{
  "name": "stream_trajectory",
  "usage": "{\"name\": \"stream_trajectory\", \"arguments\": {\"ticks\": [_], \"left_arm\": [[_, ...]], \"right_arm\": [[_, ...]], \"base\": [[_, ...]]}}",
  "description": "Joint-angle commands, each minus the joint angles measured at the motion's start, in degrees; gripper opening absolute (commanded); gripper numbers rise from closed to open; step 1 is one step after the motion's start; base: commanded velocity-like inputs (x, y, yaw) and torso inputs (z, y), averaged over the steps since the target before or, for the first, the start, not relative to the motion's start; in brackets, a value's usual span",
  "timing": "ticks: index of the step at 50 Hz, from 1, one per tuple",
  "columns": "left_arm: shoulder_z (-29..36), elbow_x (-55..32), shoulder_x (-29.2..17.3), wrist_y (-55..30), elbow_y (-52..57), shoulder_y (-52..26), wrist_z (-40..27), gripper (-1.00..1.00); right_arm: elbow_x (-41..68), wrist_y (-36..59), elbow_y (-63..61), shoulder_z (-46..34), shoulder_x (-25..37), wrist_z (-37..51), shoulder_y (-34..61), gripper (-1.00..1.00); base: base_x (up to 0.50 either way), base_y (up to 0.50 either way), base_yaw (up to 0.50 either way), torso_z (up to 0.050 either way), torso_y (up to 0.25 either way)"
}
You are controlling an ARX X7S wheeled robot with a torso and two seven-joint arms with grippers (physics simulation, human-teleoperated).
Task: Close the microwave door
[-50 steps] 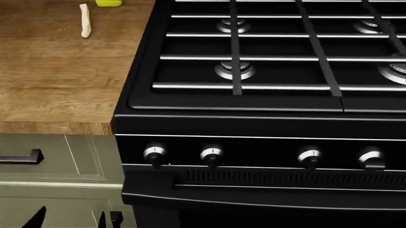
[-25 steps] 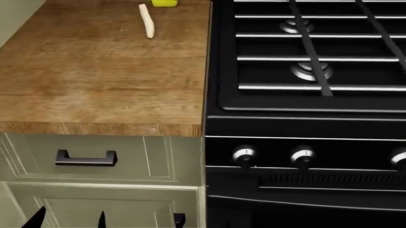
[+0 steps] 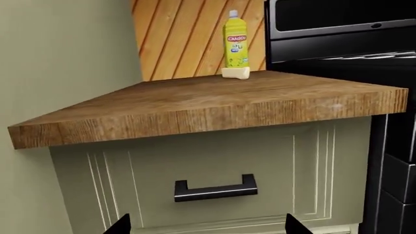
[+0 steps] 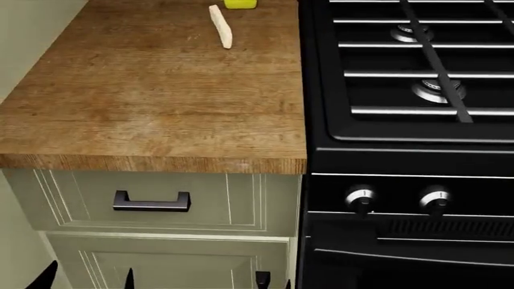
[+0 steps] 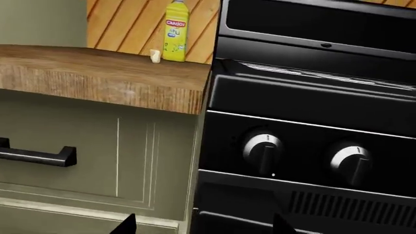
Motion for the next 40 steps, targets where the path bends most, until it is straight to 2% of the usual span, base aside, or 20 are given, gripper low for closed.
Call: {"name": "stream_trajectory", "arguments": {"ticks": [1,8,15,20,24,25,26,27,31,33,36,40], "left_arm": [[0.9,1.3,-0.5,-0.5,0.4,-0.2,-0.9,1.0],[1.5,2.9,-0.8,-1.1,0.8,-0.4,-1.9,1.0],[2.5,6.5,-1.7,-2.1,3.5,0.1,-3.7,1.0],[0.8,11.8,-4.1,-10.5,24.1,4.0,-5.4,1.0],[0.6,12.1,-4.3,-11.9,26.3,4.4,-5.6,1.0],[0.1,20.1,-5.7,-20.5,34.9,6.4,-2.9,1.0],[-0.3,22.9,-5.7,-25.2,43.5,6.5,-1.6,1.0],[-0.6,23.2,-5.8,-25.7,52.1,6.6,-1.3,1.0],[-1.3,27.0,-6.1,-27.3,58.9,7.9,-1.2,1.0],[-3.0,32.0,-1.5,-24.9,60.0,9.3,4.1,1.0],[-9.0,35.3,8.5,-18.2,60.0,9.7,14.8,1.0],[-9.9,35.9,9.7,-14.9,60.0,9.9,16.2,1.0]], "right_arm": [[-1.5,1.6,0.7,-0.6,0.1,1.7,0.7,1.0],[-4.0,3.0,0.3,-1.5,-0.1,3.8,0.8,1.0],[-3.1,4.5,-2.9,-3.2,0.6,1.6,0.3,1.0],[-5.6,16.3,-23.3,-6.9,1.4,-1.2,-2.4,1.0],[-6.2,17.2,-25.6,-7.4,1.7,-1.1,-2.2,1.0],[-11.3,25.5,-34.2,-10.8,0.8,-3.5,1.1,1.0],[-13.0,27.5,-42.8,-12.0,0.9,-4.3,2.1,1.0],[-13.4,27.9,-46.7,-12.4,1.1,-4.5,2.3,1.0],[-15.4,29.6,-50.9,-13.4,1.1,-4.5,2.6,1.0],[-18.1,29.0,-53.7,-15.5,1.6,-4.3,2.5,1.0],[-20.3,32.0,-57.4,-16.6,0.7,-5.3,3.9,1.0],[-20.4,32.8,-59.1,-16.4,-0.2,-5.4,4.8,1.0]], "base": [[0.0,0.0,0.0,0.0,0.0],[0.0,0.0,0.0,0.0,0.0],[0.0,0.0,0.0,0.0,0.0],[0.0,0.0,0.0,0.0,0.0],[0.0,0.0,0.0,0.0,0.0],[0.0,0.0,0.0,0.0,0.0],[0.0,0.0,0.0,0.0,0.0],[0.0,0.0,0.0,0.0,0.0],[0.0,0.0,0.0,0.0,0.0],[0.0,0.0,0.0,0.0,0.0],[0.0,0.0,0.0,0.0,0.0],[0.0,0.0,0.0,0.0,0.0]]}}
